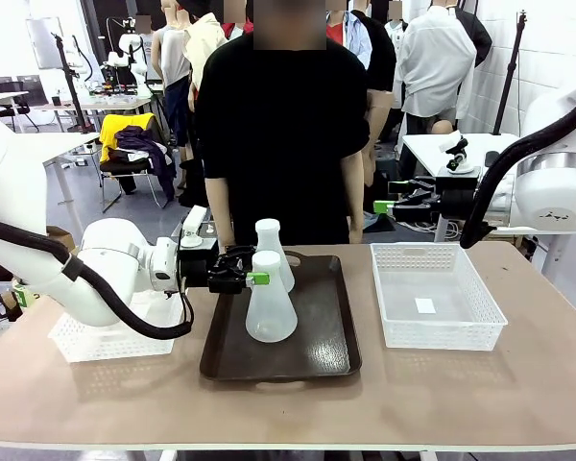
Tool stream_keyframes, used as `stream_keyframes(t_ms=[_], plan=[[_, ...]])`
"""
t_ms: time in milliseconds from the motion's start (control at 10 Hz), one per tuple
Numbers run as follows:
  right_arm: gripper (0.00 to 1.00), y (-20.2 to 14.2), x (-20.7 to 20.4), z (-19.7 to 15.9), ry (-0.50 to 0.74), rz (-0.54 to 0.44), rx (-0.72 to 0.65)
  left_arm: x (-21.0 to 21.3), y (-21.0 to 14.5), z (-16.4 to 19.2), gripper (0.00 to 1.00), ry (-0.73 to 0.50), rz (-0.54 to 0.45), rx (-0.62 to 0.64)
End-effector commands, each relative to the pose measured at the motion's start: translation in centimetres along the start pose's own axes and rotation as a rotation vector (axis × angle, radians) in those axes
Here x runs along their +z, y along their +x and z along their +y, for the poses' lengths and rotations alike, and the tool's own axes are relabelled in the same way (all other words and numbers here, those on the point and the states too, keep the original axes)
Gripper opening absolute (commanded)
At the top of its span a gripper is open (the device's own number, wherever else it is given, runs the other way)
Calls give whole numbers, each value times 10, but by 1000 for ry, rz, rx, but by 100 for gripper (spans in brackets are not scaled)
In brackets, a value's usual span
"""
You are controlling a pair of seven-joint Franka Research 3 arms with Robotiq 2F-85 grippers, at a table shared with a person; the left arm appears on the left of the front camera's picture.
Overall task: Prepare the laboratory tools.
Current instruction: Place the picked Big flask upright in the Handle tray as directed by the person.
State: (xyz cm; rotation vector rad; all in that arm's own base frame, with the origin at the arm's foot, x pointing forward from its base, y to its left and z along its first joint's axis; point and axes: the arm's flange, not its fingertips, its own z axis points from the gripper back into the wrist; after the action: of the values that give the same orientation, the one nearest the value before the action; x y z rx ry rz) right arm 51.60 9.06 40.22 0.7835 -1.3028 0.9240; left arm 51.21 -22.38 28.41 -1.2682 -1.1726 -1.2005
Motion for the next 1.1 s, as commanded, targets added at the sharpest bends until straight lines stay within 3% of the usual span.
stream_keyframes(t_ms=[0, 600, 700, 1000], plan=[[100, 0, -1, 1, -8, 10, -3, -4, 8, 2, 100, 27, 8, 34], [100, 0, -1, 1, -8, 10, -3, 4, 14, 4, 100, 56, 30, 83], [100, 0, -1, 1, -8, 10, -3, 4, 12, 3, 100, 24, 22, 30], [100, 0, -1, 1, -8, 10, -3, 4, 12, 3, 100, 24, 22, 30]])
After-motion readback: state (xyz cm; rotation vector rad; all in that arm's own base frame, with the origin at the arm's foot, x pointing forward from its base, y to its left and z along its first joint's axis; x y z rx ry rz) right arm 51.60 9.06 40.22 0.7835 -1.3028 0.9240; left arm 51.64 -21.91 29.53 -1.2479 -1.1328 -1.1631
